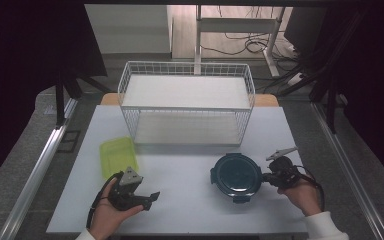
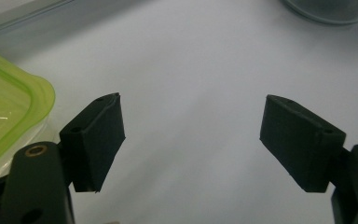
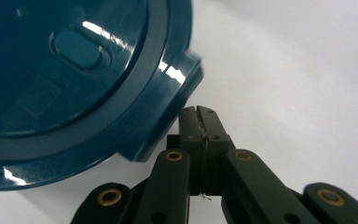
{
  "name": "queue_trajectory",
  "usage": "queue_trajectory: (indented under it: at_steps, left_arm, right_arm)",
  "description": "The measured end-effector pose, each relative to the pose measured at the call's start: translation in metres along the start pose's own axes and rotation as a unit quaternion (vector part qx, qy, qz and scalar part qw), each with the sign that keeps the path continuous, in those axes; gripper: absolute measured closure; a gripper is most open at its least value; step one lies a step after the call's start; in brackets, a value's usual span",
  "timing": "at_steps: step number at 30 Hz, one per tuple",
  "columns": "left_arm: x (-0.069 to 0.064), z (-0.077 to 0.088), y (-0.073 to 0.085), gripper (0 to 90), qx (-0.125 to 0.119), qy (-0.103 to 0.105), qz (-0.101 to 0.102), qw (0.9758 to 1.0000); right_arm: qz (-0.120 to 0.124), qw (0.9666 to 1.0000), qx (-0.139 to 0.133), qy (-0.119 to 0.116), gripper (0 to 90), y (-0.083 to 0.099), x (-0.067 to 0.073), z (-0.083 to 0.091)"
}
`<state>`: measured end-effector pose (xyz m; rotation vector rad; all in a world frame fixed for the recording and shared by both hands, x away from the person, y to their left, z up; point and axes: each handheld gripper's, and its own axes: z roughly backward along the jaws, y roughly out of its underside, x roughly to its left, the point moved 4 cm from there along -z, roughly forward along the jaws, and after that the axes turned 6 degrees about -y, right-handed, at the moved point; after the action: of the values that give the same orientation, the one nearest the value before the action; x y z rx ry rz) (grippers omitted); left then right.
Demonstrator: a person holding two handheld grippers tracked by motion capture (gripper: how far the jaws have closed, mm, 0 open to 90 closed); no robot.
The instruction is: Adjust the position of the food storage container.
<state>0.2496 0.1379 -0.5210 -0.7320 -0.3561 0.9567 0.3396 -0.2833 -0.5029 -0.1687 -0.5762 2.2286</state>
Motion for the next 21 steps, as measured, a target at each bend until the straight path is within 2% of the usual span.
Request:
queue_trajectory:
  at_steps: [8, 11, 16, 21]
  left_arm:
    - [0.0, -0.002, -0.001, 21.2, 0.003, -0.002, -0.001, 1.0]
    - [0.0, -0.002, -0.001, 21.2, 0.003, -0.001, 0.001, 1.0]
    - [0.0, -0.004, -0.003, 21.3, 0.004, 0.001, 0.0, 1.0]
    - [0.0, -0.006, -0.004, 21.3, 0.004, 0.004, -0.002, 1.0]
  right_arm:
    - [-0.004, 0.9999, 0.009, 0.007, 88.5, 0.002, 0.004, -0.002]
    - [-0.003, 0.9998, 0.01, 0.019, 88.6, 0.0, 0.006, -0.004]
    - [-0.001, 0.9998, 0.007, 0.017, 88.6, -0.003, 0.008, -0.006]
    - [0.017, 0.9996, 0.013, 0.019, 88.6, -0.009, 0.021, -0.011]
